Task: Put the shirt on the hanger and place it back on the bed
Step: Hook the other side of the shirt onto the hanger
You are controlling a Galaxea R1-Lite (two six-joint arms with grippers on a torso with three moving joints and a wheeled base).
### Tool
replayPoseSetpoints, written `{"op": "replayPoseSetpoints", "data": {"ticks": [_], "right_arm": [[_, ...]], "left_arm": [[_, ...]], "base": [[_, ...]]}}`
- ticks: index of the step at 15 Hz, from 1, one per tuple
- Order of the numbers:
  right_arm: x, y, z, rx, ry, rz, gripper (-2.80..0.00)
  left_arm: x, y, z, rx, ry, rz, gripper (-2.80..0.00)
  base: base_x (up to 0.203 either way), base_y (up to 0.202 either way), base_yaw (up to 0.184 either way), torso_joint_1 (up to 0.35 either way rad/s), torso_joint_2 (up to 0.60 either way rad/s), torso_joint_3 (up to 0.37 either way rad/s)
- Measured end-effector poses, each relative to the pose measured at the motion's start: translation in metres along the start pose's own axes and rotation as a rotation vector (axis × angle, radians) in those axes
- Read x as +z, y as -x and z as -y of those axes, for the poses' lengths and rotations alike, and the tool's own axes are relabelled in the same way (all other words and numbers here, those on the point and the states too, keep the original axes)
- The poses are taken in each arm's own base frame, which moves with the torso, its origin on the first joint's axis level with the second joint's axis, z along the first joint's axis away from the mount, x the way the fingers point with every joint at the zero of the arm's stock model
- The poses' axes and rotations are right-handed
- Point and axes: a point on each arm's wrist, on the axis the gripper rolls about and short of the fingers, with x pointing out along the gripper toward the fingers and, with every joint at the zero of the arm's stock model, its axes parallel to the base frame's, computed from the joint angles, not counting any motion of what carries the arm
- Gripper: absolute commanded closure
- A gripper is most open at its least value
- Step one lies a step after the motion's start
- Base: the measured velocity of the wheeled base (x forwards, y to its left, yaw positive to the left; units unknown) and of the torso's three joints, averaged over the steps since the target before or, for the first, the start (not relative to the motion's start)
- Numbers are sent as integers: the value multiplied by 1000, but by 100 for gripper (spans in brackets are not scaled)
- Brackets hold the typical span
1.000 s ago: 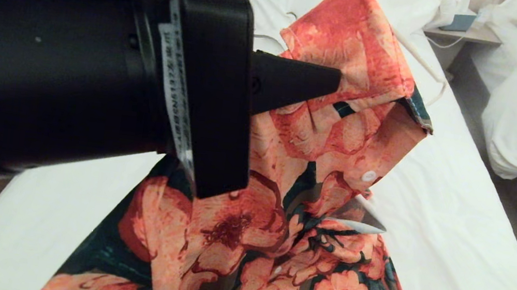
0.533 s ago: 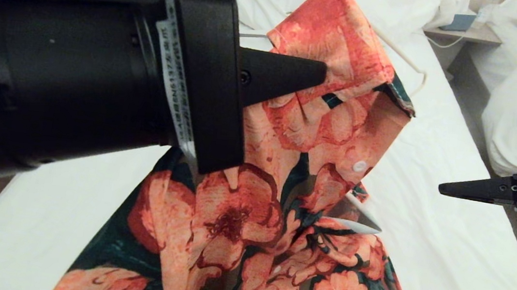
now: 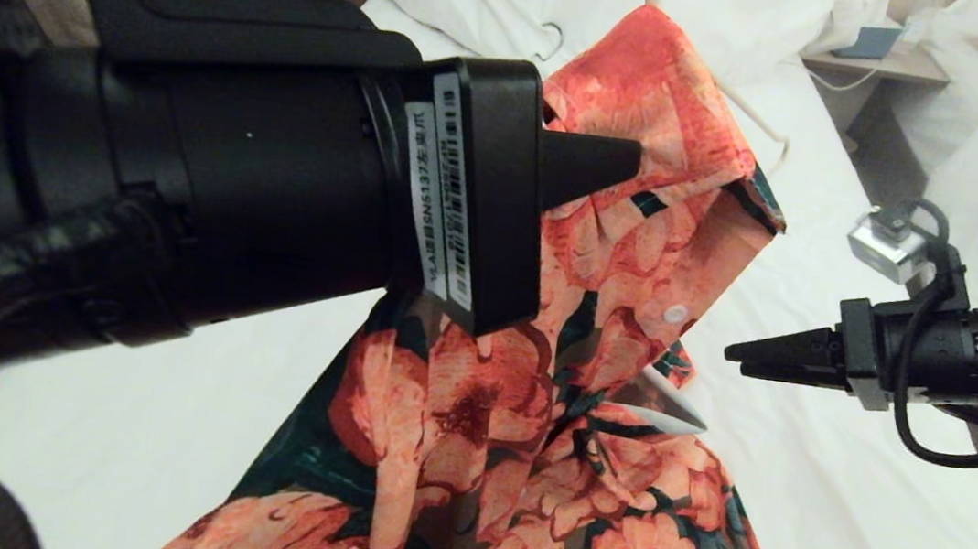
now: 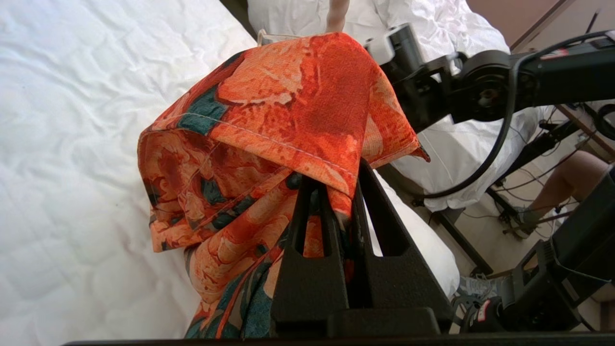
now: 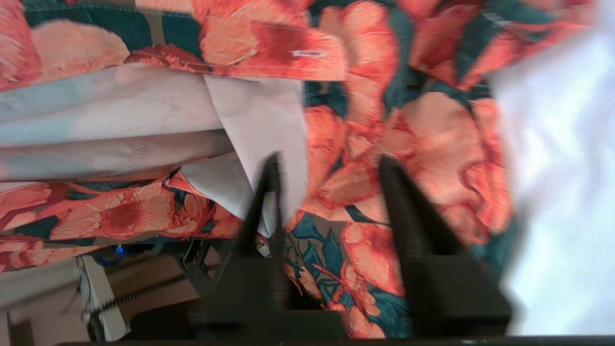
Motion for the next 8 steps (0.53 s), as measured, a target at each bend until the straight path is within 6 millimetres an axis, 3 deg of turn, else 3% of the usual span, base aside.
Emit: {"op": "replayPoseSetpoints", "data": {"ticks": [4, 8], "right_arm": [[2, -24, -2, 22, 43, -5, -280], [7, -52, -11, 59, 192, 34, -280]], "left_arm": [[-1, -1, 0, 3, -1, -4, 0], [0, 0, 0, 3, 1, 1, 0]], "base": [[0, 0, 0, 0, 0, 0], [0, 0, 0, 0, 0, 0]]}}
